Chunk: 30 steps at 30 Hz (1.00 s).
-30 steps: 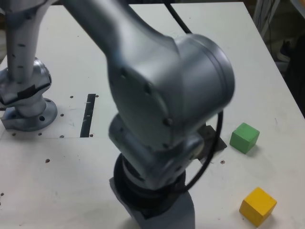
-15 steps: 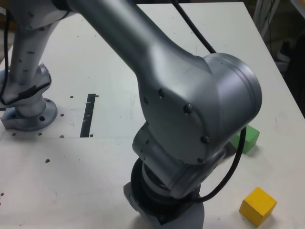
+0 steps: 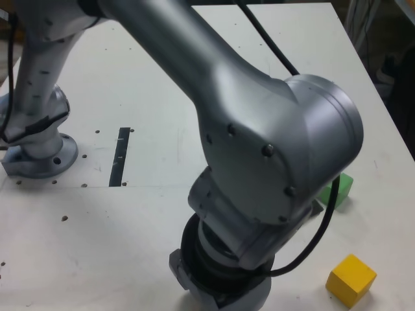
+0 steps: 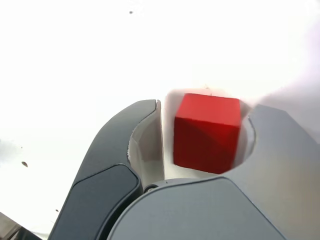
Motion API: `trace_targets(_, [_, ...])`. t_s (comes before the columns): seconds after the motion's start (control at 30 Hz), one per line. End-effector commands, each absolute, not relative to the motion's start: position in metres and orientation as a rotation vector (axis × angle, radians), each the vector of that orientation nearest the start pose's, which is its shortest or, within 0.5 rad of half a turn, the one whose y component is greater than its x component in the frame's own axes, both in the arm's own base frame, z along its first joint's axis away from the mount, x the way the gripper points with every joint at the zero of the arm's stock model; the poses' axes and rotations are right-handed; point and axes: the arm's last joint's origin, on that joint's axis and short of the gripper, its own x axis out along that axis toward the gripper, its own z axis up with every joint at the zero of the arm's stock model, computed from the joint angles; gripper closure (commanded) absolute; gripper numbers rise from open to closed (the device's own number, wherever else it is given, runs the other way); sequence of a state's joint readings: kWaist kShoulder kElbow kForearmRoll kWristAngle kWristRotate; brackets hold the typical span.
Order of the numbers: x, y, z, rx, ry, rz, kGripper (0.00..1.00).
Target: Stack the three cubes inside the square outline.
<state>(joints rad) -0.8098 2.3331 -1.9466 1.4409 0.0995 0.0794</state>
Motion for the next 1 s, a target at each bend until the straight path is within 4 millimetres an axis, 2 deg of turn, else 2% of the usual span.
trace_targets(0.0, [0.305,-0.312,0.212,0.869,1.653,-0.581,0.61])
trace_targets(0.13, [0.305,-0.312,0.213,0.867,1.644,-0.590,0.64])
trace_targets(0.27, [0.304,-0.310,0.217,0.867,1.634,-0.587,0.70])
trace_targets(0.43, [0.300,-0.305,0.230,0.873,1.623,-0.581,0.79])
trace_targets(0.5, [0.297,-0.295,0.241,0.874,1.620,-0.569,0.80])
trace_targets(0.6, [0.296,-0.269,0.263,0.851,1.616,-0.527,0.82])
trace_targets(0.77, [0.307,-0.199,0.297,0.721,1.642,-0.392,0.82])
trace_targets(0.87, [0.320,-0.157,0.304,0.593,1.683,-0.277,0.82])
trace_targets(0.97, [0.334,-0.123,0.301,0.439,1.737,-0.161,0.82])
